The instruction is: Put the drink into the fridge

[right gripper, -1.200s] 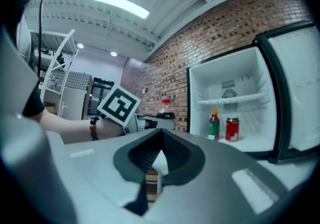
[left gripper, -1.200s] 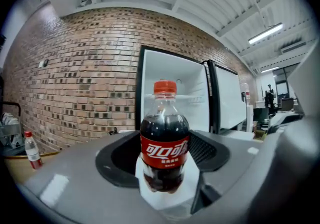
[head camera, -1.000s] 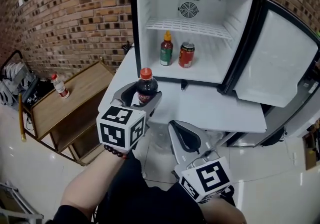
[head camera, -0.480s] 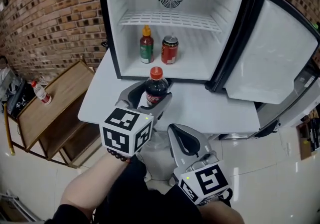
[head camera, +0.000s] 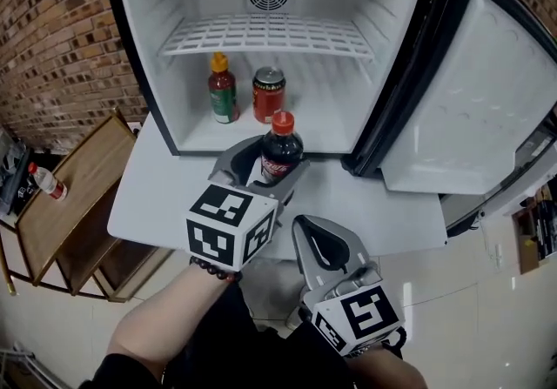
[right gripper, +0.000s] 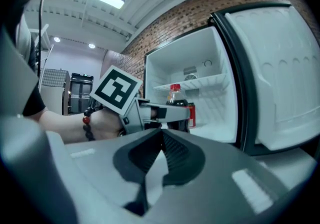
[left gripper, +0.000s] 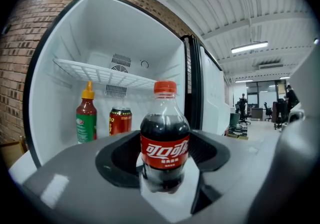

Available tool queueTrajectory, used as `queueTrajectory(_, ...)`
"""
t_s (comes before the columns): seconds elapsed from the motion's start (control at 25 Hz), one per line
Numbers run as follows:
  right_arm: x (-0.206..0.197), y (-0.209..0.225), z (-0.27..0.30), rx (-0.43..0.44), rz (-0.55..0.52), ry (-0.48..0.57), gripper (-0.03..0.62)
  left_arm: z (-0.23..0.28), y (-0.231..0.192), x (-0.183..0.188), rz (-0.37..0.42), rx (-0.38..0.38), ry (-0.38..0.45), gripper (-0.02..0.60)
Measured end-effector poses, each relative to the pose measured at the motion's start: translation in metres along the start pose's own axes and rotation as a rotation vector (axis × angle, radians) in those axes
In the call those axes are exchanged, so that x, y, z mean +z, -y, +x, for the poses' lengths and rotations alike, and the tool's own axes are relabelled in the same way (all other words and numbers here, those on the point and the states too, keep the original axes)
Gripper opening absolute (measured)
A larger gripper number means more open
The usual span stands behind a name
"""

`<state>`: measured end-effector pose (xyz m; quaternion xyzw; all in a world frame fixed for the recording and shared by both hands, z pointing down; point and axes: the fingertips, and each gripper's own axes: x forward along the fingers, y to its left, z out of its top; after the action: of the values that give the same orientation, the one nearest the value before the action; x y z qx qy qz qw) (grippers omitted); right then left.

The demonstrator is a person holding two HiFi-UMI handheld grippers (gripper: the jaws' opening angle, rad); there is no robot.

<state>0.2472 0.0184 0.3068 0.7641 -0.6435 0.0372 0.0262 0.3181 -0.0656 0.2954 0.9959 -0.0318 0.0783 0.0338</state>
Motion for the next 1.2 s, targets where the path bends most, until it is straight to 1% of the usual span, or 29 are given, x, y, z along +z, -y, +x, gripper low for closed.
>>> queueTrajectory(0.32,0.013,0.053,0.014,-0.022,-0.022,0.013,0.000,0.058,-0.006,0.019,0.003,-0.004,0.015,0.308)
queueTrajectory(0.52,0.020,0.078,0.024,-0.020,-0.029,0.023,0.000,0.093,-0.011,0.024,0.000,0.005,0.005,0.308)
queueTrajectory(0.8,0.026,0.107,0.034,-0.011,-0.044,0.029,0.000,0.134,-0.024,0.025,0.002,0.051,-0.002,0.307)
queueTrajectory(0.96,0.027,0.115,0.041,0.007,-0.046,0.034,0.000,0.152,-0.031,0.024,0.003,0.084,-0.003,0.307)
queueTrajectory(1.2,0.023,0.122,0.047,0.023,-0.025,0.038,0.000,0.165,-0.042,0.024,0.037,0.138,0.003,0.307)
